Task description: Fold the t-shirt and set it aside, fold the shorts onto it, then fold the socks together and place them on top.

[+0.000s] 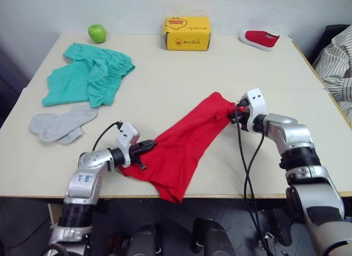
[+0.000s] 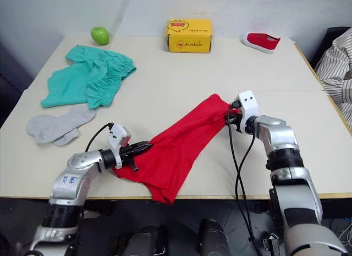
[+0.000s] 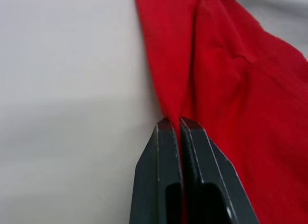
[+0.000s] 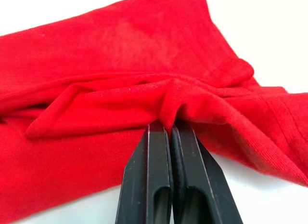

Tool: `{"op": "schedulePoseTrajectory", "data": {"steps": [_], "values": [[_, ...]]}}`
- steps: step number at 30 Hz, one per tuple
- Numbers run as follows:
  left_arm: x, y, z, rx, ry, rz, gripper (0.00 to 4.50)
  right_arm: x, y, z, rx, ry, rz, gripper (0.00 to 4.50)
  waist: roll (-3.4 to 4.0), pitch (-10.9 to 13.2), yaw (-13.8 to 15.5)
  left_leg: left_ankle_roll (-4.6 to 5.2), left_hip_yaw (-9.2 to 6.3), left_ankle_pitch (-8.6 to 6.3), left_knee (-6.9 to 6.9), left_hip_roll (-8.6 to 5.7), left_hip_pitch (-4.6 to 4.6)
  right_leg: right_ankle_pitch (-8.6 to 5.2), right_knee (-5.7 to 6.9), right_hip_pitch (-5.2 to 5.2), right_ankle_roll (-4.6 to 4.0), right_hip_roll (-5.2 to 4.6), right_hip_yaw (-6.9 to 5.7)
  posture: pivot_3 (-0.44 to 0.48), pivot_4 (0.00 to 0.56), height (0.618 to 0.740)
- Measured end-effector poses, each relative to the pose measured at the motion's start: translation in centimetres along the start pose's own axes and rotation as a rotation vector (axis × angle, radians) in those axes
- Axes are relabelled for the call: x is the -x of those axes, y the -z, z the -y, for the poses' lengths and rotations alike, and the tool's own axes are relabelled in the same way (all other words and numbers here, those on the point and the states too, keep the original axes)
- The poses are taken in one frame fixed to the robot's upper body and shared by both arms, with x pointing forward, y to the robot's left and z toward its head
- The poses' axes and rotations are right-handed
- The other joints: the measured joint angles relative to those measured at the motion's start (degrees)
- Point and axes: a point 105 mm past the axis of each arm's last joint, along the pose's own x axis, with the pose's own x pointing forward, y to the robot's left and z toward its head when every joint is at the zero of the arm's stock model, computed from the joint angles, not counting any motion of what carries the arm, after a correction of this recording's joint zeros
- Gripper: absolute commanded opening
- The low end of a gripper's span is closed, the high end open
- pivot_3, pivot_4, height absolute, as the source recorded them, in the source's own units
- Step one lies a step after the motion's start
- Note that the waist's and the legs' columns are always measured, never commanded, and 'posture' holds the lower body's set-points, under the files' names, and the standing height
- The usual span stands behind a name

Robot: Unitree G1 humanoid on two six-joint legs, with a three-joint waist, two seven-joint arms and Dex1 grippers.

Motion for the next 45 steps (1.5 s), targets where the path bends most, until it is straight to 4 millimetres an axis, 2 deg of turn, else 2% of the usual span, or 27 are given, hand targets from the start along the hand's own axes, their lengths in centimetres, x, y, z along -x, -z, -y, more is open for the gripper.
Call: {"op": "schedulePoseTrajectory", "data": {"steps": [5,6,9,13,16,18,24,27,30,32,33,35,36,45], "values": [[0.3,0.3,1.5,0.079,-0.099,0.013,1.27,-0.3,-0.1,0.3,0.002,-0.052,-0.03,0.0,0.0,0.0,0.2,0.02,-0.01,-0.01,0.02,-0.04,-0.02,0.0,-0.03,0.04,0.01,-0.04,0.0,0.0,0.15,0.74],[0.2,0.4,1.7,0.094,-0.101,0.012,1.62,-0.1,0.0,0.4,-0.004,-0.072,-0.04,0.43,0.0,0.0,0.3,0.02,-0.03,0.0,0.04,-0.03,-0.02,0.0,-0.03,0.05,0.01,-0.04,-0.02,0.0,0.15,0.74],[0.3,-0.1,1.1,0.097,-0.1,-0.006,2.55,1.5,0.5,0.6,-0.024,-0.142,-0.079,1.31,0.02,0.0,0.5,0.01,-0.07,0.0,0.04,-0.01,-0.08,0.0,-0.04,0.03,0.0,-0.03,-0.07,0.0,0.15,0.74],[0.7,-3.3,-1.4,0.024,-0.028,-0.012,3.84,5.1,1.3,0.1,-0.064,-0.242,-0.119,2.71,0.06,0.0,1.0,0.0,-0.14,0.01,0.04,0.0,-0.14,0.0,-0.07,0.01,0.0,-0.02,-0.15,0.0,0.15,0.74],[0.4,-4.6,-3.2,-0.018,0.031,-0.057,3.84,7.5,2.5,-2.4,-0.129,-0.358,-0.163,3.78,0.06,0.0,1.5,-0.04,-0.15,-0.03,0.04,0.01,-0.15,0.0,-0.13,0.01,0.0,0.03,-0.38,0.0,0.15,0.74],[-1.1,-5.1,-3.2,-0.013,0.101,-0.073,3.84,8.9,3.3,-4.4,-0.165,-0.415,-0.186,4.48,0.07,0.0,1.7,-0.02,-0.11,-0.04,0.04,-0.03,-0.16,0.0,-0.13,0.0,0.0,0.01,-0.62,0.0,0.15,0.74],[-7.2,-6.6,-3.3,0.012,0.217,-0.079,3.84,10.2,6.0,-11.0,-0.239,-0.519,-0.193,4.48,0.05,0.0,2.6,-0.01,-0.16,-0.04,0.12,-0.06,-0.28,0.03,-0.22,0.0,0.05,0.02,-0.76,0.0,0.15,0.74],[-9.4,-6.1,-2.8,0.061,0.237,-0.103,3.84,10.3,6.2,-12.3,-0.231,-0.495,-0.182,4.48,0.04,0.0,2.1,0.02,-0.14,-0.05,0.1,-0.04,-0.28,0.06,-0.3,0.0,0.11,0.07,-0.76,0.0,0.15,0.74],[-10.9,-5.1,-2.3,0.094,0.237,-0.151,3.84,10.1,6.5,-13.4,-0.229,-0.468,-0.169,4.48,0.03,0.0,1.7,0.01,-0.15,-0.05,0.08,-0.03,-0.28,0.06,-0.33,0.0,0.11,0.09,-0.77,0.0,0.15,0.74],[-11.5,-5.2,-2.1,0.079,0.235,-0.177,3.84,10.1,6.7,-13.9,-0.207,-0.45,-0.169,4.48,-0.08,-0.1,1.6,0.01,-0.16,-0.05,0.08,-0.03,-0.25,0.06,-0.34,0.02,0.11,0.1,-0.77,0.0,0.15,0.74],[-11.7,-5.2,-2.1,0.067,0.234,-0.189,3.84,10.0,6.7,-14.1,-0.206,-0.446,-0.165,4.31,-0.13,-0.1,1.6,0.01,-0.14,-0.05,0.08,-0.03,-0.2,0.06,-0.32,0.04,0.11,0.1,-0.76,0.0,0.15,0.74],[-12.0,-5.0,-1.8,0.052,0.239,-0.21,3.44,9.5,6.7,-14.7,-0.233,-0.432,-0.148,3.92,-0.23,-0.2,1.5,0.01,-0.15,-0.05,0.08,0.01,-0.18,0.06,-0.31,0.06,0.11,0.11,-0.76,0.0,0.15,0.74],[-12.2,-5.0,-1.6,0.044,0.24,-0.214,3.25,9.3,6.8,-15.0,-0.248,-0.43,-0.141,3.58,-0.25,-0.2,1.5,0.01,-0.15,-0.05,0.09,0.01,-0.18,0.06,-0.28,0.06,0.11,0.1,-0.76,0.0,0.15,0.74],[-13.0,-4.5,-0.8,-0.006,0.259,-0.232,0.34,7.9,7.5,-17.0,-0.27,-0.437,-0.141,0.28,-0.3,-0.2,1.4,0.05,-0.16,-0.08,0.08,0.01,-0.18,0.06,-0.28,0.05,0.11,0.09,-0.74,0.0,0.15,0.74]]}}
